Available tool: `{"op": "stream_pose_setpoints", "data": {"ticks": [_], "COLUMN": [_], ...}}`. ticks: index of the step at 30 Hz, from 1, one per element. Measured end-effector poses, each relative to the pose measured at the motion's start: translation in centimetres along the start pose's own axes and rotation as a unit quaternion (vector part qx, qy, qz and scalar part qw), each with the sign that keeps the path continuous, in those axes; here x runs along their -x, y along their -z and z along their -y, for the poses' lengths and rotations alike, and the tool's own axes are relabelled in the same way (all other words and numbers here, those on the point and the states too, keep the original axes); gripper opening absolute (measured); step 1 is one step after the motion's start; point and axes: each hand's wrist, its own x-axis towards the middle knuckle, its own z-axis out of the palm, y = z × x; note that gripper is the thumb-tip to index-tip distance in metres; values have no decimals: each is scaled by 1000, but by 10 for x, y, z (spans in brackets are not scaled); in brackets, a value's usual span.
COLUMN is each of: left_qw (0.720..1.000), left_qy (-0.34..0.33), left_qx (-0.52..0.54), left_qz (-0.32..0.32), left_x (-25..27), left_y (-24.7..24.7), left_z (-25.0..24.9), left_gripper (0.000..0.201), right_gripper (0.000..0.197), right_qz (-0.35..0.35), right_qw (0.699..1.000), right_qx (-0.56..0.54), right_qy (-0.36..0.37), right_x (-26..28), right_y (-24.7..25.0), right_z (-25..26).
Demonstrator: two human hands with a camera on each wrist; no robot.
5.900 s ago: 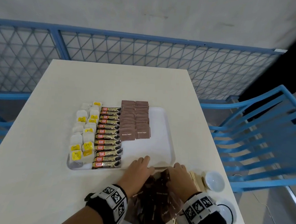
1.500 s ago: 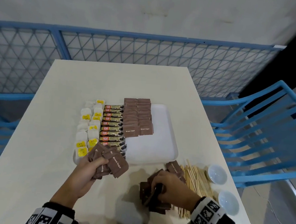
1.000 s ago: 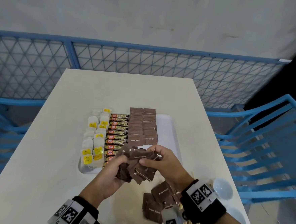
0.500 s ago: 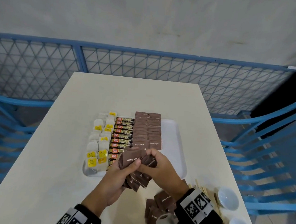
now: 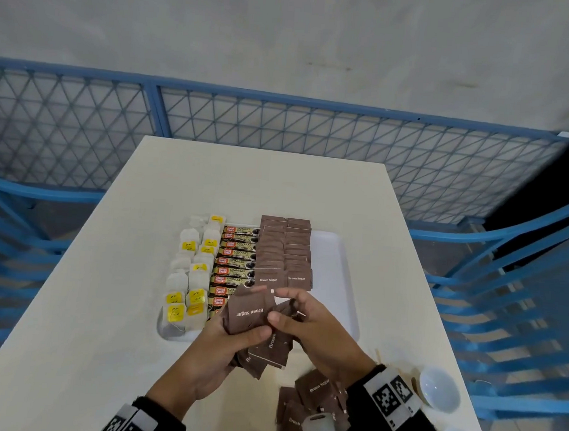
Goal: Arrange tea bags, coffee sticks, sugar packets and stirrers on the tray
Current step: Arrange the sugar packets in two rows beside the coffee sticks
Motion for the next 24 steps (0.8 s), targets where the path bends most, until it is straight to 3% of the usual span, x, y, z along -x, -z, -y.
{"op": "stream_pose_setpoints", "data": {"ticks": [3, 6, 9, 12, 13, 16, 18, 21, 24], "left_qw": [1000, 1000, 997, 995, 994, 990, 988, 985, 983], "left_qy": [-6, -7, -11, -27, -33, -54, -68, -75, -79], "left_qx": [8, 12, 44, 63, 65, 82, 74, 71, 63], "left_qz": [0, -28, -56, -68, -83, -103, -113, -137, -151], "left_x": [0, -1, 2, 6, 7, 12, 13, 17, 18], "left_y": [3, 8, 15, 29, 34, 47, 57, 69, 79], "left_z": [-1, 0, -3, -6, -6, -12, -14, -19, -20], "left_gripper": [61, 43, 37, 80, 80, 38, 40, 38, 37], "right_gripper": [32, 35, 43, 40, 37, 17, 3, 13, 11], "right_qz": [7, 27, 26, -17, -38, -73, -108, -187, -210], "right_qw": [1000, 999, 998, 997, 996, 994, 991, 978, 973], "right_qx": [-19, -23, -35, -50, -50, -24, 21, 77, 72], "right_qy": [-4, -18, -44, -60, -65, -73, -74, -54, -57], "right_x": [-3, -4, -5, -13, -15, -23, -30, -47, -65], "right_y": [2, 5, 13, 22, 24, 23, 20, 19, 19], "right_z": [1, 2, 1, -7, -10, -17, -20, -29, -38]}}
